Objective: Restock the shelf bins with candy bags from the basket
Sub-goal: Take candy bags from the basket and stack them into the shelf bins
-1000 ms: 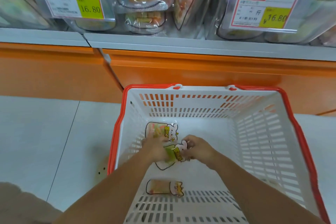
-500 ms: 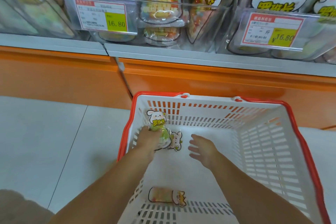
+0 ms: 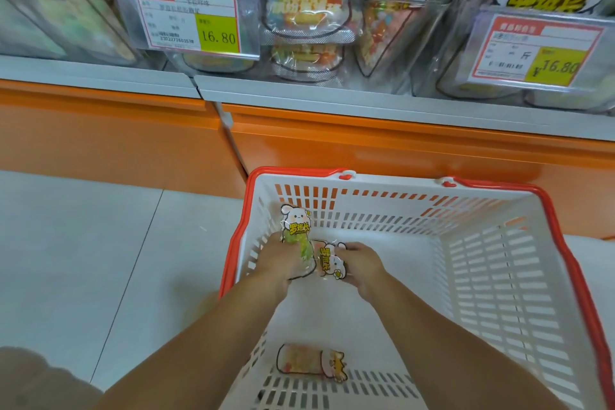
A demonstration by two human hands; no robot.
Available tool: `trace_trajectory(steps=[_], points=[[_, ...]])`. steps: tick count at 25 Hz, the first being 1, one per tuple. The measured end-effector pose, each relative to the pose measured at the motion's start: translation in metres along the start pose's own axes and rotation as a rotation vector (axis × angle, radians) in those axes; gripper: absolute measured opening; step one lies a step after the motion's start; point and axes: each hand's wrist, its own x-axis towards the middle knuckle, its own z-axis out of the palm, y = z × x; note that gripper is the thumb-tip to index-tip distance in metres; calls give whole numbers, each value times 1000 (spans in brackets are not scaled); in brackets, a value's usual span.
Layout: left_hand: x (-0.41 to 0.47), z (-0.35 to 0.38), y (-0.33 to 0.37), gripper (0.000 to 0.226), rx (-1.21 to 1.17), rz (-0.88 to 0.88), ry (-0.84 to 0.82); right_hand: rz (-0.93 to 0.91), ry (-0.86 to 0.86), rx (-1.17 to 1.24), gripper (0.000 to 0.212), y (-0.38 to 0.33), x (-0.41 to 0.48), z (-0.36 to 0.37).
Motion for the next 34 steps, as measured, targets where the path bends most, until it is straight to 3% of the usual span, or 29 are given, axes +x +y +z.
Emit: trace_trajectory(steps=[6,11,13,18,21,25,29,30,33,34], points=[[-23,0,5,30,249,142,-111,-338,77,-269,6,-20,-51,-75],[-45,1,6,37,325,162,-262,-251,-187,-194,21,-34,-81,-100],[-52,-1,4,42,335,169,-308,-257,-228,-231,25,-34,-85,-96],[-49,-6,1,42,364,233,-209,-237,-268,-129,16,-31,-89,-105],[-49,-8,3,46,346,173,-336,-240,-320,-44,19,-37,-93,-105],[-45,-3,-1,50,345,142,-519,-295,-291,-64,15,-38,-95,-81],[-40,-7,-5,43,258,197,-314,-138,-149,97,34,-24,-80,-72],[-36,-10,-7,44,213,191,-263,-54,-149,-54,35,-14,-75,-71],[-29,-16,-9,47,137,153,-212,174,-304,-874,45,30,-66,-57],[-29,-17,-10,46,140,152,-211,204,-348,-1041,50,43,-68,-49]])
